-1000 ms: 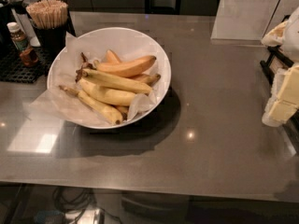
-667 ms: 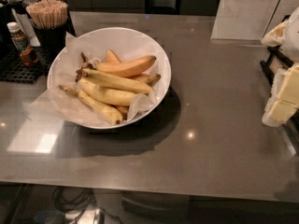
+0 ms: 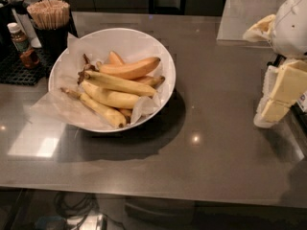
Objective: Pick banana from white bowl
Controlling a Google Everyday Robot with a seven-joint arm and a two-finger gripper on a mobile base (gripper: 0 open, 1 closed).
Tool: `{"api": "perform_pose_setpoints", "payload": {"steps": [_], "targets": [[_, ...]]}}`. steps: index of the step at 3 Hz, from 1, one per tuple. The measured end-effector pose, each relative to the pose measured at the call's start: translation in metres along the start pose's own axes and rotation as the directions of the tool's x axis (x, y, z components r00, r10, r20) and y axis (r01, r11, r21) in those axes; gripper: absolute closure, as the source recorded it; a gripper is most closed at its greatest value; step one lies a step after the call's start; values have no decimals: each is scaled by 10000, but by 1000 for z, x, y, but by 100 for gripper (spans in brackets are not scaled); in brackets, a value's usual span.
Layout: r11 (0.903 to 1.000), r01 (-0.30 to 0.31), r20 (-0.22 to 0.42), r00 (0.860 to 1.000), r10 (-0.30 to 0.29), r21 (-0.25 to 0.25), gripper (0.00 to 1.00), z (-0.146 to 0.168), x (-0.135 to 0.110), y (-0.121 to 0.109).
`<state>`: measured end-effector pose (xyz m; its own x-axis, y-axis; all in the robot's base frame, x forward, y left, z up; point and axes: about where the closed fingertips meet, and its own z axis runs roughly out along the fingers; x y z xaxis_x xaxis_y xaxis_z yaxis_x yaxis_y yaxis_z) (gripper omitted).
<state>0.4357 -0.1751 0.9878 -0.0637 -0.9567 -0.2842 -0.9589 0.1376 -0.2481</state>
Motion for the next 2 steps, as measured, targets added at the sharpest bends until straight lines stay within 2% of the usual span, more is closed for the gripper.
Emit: {"api": "perform_pose_setpoints", "payload": {"steps": [1, 2], "targets": [[9699, 2350, 715, 9705, -2304, -639, 0, 1, -71, 17], [8959, 4290, 1402, 8999, -4129, -1151, 0, 6, -141, 25]]}}
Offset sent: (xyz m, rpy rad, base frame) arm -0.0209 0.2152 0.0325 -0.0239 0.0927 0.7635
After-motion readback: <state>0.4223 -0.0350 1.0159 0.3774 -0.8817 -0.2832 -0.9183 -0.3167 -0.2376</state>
